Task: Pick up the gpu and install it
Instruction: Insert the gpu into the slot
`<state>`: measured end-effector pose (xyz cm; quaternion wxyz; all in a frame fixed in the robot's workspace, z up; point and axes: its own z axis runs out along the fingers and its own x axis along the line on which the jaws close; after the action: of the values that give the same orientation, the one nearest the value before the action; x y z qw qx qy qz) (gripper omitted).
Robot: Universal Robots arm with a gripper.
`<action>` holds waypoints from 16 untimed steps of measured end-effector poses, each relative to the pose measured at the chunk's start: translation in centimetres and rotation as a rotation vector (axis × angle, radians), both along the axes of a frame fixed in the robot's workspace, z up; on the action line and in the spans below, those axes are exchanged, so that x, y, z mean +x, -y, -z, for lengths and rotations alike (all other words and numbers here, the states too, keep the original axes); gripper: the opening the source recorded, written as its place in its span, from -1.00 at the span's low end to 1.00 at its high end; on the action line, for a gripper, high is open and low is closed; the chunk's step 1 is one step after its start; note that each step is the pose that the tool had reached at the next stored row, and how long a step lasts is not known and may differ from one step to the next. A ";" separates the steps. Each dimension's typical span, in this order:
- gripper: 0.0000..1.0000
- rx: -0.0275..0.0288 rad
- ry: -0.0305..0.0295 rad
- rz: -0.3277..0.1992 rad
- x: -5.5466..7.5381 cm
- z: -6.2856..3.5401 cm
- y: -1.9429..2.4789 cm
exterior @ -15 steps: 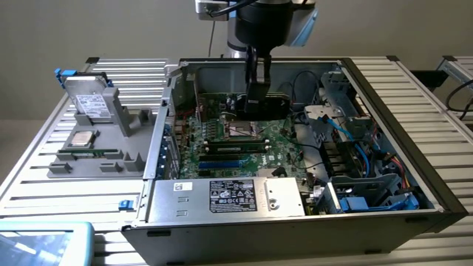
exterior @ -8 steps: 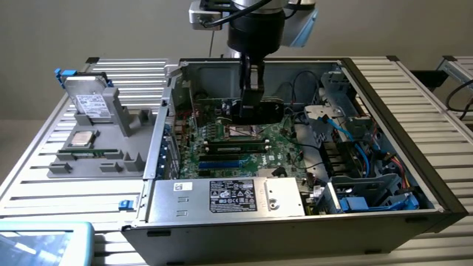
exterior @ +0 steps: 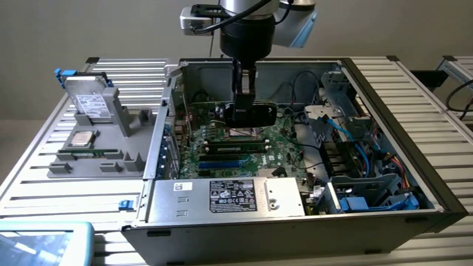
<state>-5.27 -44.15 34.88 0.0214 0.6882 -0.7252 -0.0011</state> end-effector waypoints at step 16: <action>-0.44 0.0028 -0.0182 0.000 -0.3 0.60 -0.29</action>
<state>-5.55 -43.86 34.27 0.0270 0.6882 -0.7250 -0.0084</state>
